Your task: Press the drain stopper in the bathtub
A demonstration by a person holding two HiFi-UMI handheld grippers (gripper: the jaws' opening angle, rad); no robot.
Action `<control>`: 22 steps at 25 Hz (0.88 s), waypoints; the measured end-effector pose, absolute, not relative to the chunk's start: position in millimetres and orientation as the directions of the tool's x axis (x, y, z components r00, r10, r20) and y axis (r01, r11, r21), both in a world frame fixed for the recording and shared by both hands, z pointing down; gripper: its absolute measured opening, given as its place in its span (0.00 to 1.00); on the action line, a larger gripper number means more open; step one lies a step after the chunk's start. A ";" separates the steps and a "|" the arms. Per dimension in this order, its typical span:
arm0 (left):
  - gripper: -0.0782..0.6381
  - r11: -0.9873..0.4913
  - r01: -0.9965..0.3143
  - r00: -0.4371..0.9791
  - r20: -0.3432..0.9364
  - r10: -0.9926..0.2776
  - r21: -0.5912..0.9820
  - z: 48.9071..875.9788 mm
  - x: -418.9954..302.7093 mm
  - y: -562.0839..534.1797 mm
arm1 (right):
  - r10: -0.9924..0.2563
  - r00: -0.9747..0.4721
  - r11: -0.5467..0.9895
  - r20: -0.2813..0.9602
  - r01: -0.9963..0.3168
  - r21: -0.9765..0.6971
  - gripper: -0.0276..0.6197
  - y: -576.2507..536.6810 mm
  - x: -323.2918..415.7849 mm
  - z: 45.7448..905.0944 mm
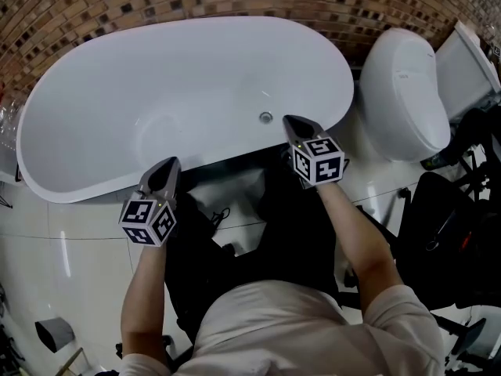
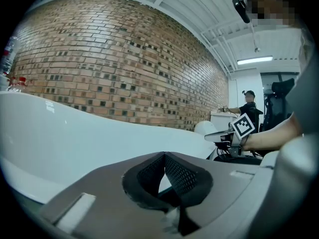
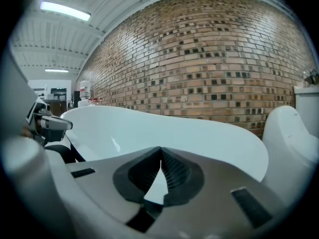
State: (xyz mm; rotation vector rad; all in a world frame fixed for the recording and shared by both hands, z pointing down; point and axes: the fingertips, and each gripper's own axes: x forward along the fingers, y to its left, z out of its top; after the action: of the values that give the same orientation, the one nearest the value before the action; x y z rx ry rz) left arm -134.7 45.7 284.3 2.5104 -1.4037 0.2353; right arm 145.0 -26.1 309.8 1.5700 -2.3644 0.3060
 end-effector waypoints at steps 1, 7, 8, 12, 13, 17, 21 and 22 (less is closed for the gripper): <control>0.12 -0.495 -0.856 0.516 0.268 -0.813 0.147 288.5 -137.3 46.6 | -0.862 -0.366 0.378 0.351 -0.925 -0.035 0.07 -26.5 146.8 310.8; 0.12 -0.455 -0.872 0.489 0.274 -0.828 0.180 306.6 -149.1 53.7 | -0.863 -0.354 0.344 0.359 -0.934 -0.094 0.06 -28.0 155.5 315.8; 0.12 -0.455 -0.872 0.489 0.269 -0.830 0.180 306.0 -149.2 53.5 | -0.862 -0.354 0.343 0.362 -0.934 -0.095 0.06 -28.2 155.9 316.7; 0.12 -0.455 -0.868 0.494 0.259 -0.830 0.199 305.6 -151.8 53.5 | -0.859 -0.353 0.346 0.371 -0.934 -0.088 0.06 -26.9 153.7 318.1; 0.12 -0.453 -0.868 0.494 0.252 -0.832 0.204 304.3 -154.0 53.8 | -0.858 -0.355 0.349 0.372 -0.933 -0.086 0.07 -26.9 152.1 318.0; 0.12 -0.444 -0.873 0.482 0.221 -0.848 0.202 298.2 -159.9 54.3 | -0.852 -0.364 0.364 0.375 -0.928 -0.072 0.07 -29.2 146.8 316.6; 0.12 -0.451 -0.877 0.479 0.234 -0.846 0.166 302.4 -155.7 55.8 | -0.852 -0.365 0.372 0.376 -0.927 -0.057 0.07 -28.2 146.0 317.8; 0.12 -0.452 -0.877 0.480 0.237 -0.845 0.162 303.2 -154.8 55.9 | -0.852 -0.365 0.373 0.376 -0.926 -0.054 0.07 -27.8 145.9 318.1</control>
State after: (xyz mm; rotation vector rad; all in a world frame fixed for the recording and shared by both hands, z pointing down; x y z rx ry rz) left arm -154.8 55.9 303.2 2.4673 -1.4703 0.1769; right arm 145.9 -27.8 318.1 1.5699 -2.3523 0.3731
